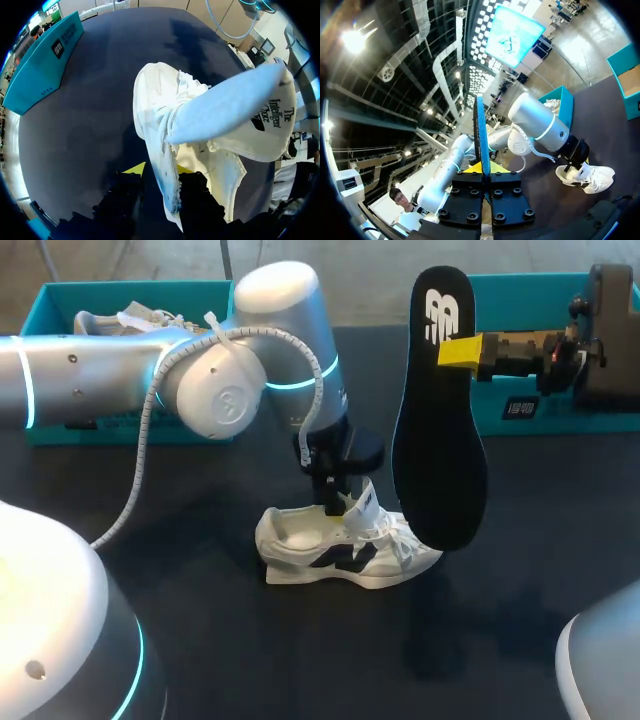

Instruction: Take the shoe out of the shoebox, open the shoe tongue, remove and reinsert the insole, then place the shoe into the shoebox

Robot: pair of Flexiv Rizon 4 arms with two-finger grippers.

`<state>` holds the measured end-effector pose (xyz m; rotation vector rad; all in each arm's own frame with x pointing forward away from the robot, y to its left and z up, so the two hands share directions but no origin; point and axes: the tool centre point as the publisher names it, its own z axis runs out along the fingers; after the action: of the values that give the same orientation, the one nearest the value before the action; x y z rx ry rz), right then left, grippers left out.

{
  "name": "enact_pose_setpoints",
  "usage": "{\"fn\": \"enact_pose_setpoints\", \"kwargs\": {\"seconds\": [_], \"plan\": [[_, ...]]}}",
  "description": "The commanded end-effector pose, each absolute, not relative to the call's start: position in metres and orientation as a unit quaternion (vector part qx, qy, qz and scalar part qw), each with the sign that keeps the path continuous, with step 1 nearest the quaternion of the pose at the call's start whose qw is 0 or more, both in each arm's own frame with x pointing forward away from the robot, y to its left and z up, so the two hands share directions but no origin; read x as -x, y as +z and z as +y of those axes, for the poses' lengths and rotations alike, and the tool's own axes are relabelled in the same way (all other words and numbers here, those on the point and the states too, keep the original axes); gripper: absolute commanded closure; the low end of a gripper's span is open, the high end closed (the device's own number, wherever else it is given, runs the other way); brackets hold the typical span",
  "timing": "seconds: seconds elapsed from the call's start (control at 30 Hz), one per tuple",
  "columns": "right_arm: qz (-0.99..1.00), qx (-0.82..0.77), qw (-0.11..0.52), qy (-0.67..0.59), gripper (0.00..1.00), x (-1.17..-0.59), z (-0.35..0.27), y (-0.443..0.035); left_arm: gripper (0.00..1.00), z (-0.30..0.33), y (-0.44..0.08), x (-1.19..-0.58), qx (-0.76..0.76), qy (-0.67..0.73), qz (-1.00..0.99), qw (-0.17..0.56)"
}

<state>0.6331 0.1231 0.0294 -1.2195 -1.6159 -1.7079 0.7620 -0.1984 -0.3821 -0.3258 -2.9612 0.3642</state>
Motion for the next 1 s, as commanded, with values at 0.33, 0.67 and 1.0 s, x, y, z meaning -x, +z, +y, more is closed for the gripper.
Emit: {"fn": "enact_pose_setpoints", "kwargs": {"seconds": [0.33, 0.67, 1.0], "plan": [[-0.588, 0.451, 0.239, -0.628, 1.00, -0.626, 0.130, 0.031, 1.00, -0.196, -0.380, -0.751, 0.144, 0.138, -0.976, 0.086], [-0.588, 0.451, 0.239, -0.628, 1.00, -0.626, 0.130, 0.031, 1.00, -0.189, -0.351, -0.754, 0.286, 0.137, -0.933, 0.170], [-0.588, 0.451, 0.239, -0.628, 1.00, -0.626, 0.130, 0.031, 1.00, -0.190, -0.344, -0.757, 0.489, 0.091, -0.841, 0.215]]}}
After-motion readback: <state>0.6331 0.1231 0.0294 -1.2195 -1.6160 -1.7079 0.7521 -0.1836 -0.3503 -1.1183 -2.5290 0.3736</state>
